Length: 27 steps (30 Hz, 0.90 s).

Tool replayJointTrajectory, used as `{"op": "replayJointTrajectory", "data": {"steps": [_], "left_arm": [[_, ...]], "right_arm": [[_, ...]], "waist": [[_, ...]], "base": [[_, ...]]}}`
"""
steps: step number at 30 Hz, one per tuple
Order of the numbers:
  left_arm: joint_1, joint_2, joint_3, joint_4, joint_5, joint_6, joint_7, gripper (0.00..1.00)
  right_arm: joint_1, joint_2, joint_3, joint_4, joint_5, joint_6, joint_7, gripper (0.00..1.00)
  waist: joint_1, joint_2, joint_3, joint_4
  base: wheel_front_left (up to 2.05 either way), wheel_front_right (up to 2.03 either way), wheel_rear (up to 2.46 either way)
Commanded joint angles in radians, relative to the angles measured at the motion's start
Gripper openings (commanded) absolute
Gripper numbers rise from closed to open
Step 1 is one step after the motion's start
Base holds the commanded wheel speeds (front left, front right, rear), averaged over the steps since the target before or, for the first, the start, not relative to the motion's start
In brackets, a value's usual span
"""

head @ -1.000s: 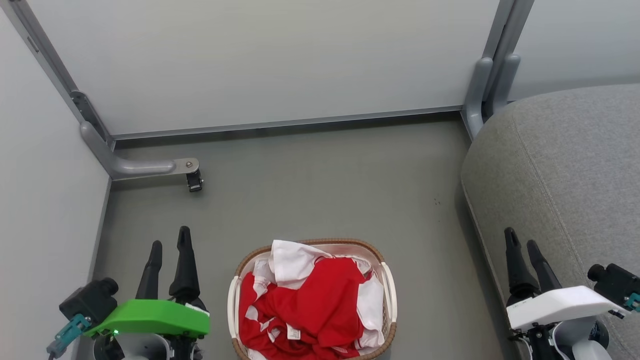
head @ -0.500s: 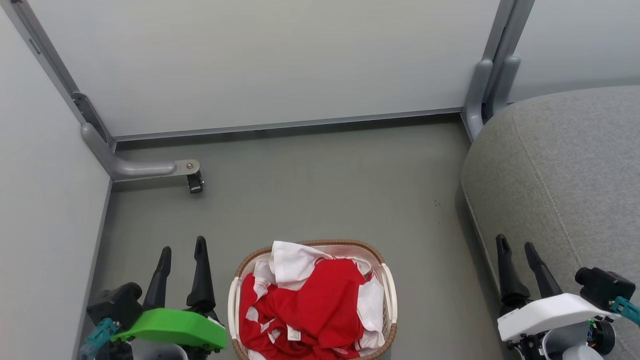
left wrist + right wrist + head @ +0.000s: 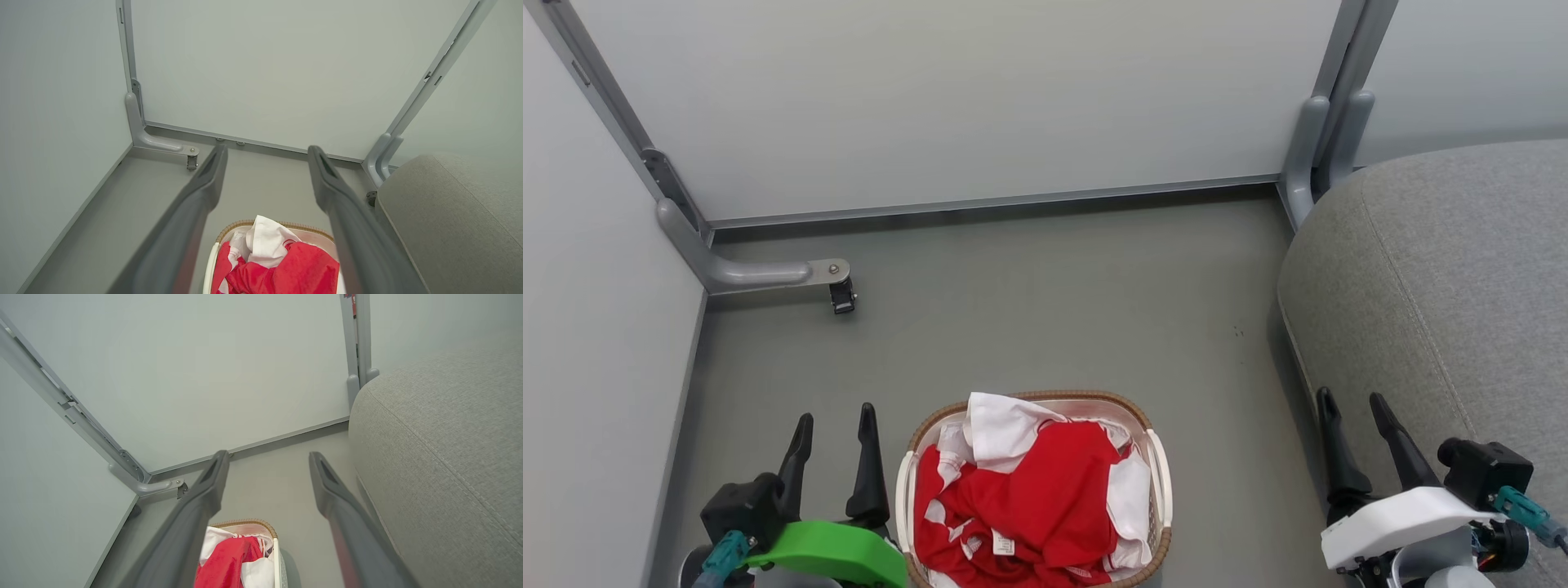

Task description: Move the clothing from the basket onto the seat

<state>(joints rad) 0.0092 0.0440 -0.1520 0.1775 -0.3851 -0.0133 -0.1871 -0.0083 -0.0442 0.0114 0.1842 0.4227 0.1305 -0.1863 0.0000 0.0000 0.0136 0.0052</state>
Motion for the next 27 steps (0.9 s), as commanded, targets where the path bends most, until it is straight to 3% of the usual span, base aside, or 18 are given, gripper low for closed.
{"op": "replayJointTrajectory", "data": {"steps": [1, 27], "left_arm": [[0.006, 0.007, -0.003, -0.001, 0.025, 0.004, -0.011, 1.00], [0.025, 0.009, -0.018, 0.046, 0.164, 0.016, -0.063, 1.00]], "right_arm": [[0.009, -0.006, 0.003, -0.003, -0.029, 0.000, -0.011, 1.00], [0.022, -0.008, 0.019, -0.001, -0.229, 0.000, -0.062, 1.00]], "waist": [[0.0000, 0.0000, 0.000, 0.000], [0.0000, 0.0000, 0.001, 0.002]], "base": [[0.00, 0.00, 0.00], [0.00, 0.00, 0.00]]}}
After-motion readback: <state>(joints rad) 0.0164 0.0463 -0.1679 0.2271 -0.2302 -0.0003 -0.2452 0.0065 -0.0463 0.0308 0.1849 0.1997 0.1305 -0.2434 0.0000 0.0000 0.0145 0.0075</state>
